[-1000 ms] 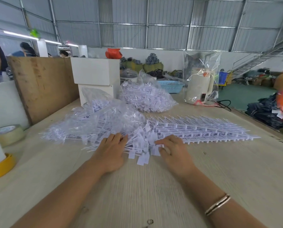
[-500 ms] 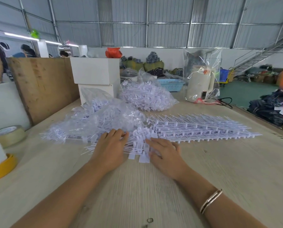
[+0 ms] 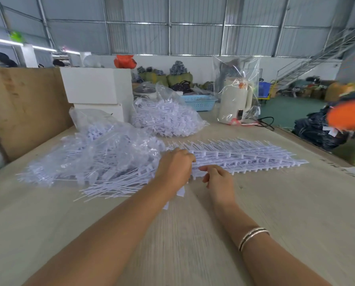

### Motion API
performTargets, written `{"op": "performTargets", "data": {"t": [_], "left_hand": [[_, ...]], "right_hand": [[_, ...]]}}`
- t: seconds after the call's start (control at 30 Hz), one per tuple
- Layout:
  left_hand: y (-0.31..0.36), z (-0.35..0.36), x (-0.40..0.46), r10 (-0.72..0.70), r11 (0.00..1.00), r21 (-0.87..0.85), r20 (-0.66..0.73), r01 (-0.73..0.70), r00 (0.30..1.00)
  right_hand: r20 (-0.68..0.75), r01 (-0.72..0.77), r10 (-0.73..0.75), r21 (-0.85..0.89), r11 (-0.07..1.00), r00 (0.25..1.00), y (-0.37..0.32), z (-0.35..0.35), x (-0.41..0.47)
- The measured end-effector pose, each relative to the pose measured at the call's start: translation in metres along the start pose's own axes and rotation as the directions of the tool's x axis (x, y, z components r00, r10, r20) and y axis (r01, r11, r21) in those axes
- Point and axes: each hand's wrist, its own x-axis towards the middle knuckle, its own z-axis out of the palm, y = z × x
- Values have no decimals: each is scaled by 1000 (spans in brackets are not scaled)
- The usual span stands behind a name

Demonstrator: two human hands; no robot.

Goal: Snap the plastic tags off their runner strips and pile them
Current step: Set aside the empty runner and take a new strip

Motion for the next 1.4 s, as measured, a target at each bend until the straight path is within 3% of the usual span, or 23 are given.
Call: {"op": "performTargets", "data": {"t": [0.27,0.47,0.7,0.83,0.9,0.97,1.1,1.23,1.3,1.4], "left_hand": [[4,19,58,-98,992,90,171,84,980],[2,26,62,-92,990,118,130,77,987],[-7,0,57,-285,940,-245,-186,237,940],[-20,-22,34,-457,801,-533,-249,273,854],[-29,-32,18,-476,777,-572,-263,262,839],[-37,-38,1,-473,771,-585,-257,253,843],[-45,-48,-31,-494,734,-629,-237,256,837],[-45,-57,-54,-474,771,-539,-131,338,871],[-41,-62,-64,-434,858,-371,-155,355,887],[-36,-67,-79,-263,953,-211,-218,218,940]], "right_hand": [[30,-4,3,23,1000,1000,2,6,3],[38,-7,5,51,999,999,3,7,4],[18,-58,57,67,996,998,0,6,3],[41,-103,98,130,986,994,-4,2,1],[48,-165,158,238,957,986,-7,1,1],[100,-254,234,443,860,967,-13,-2,0],[226,-167,39,581,797,973,-18,-2,-3],[294,-10,-220,619,785,930,-25,-3,-17],[344,-46,-235,644,763,909,-29,-3,-24],[381,-141,-164,656,742,910,-32,0,-33]]}}
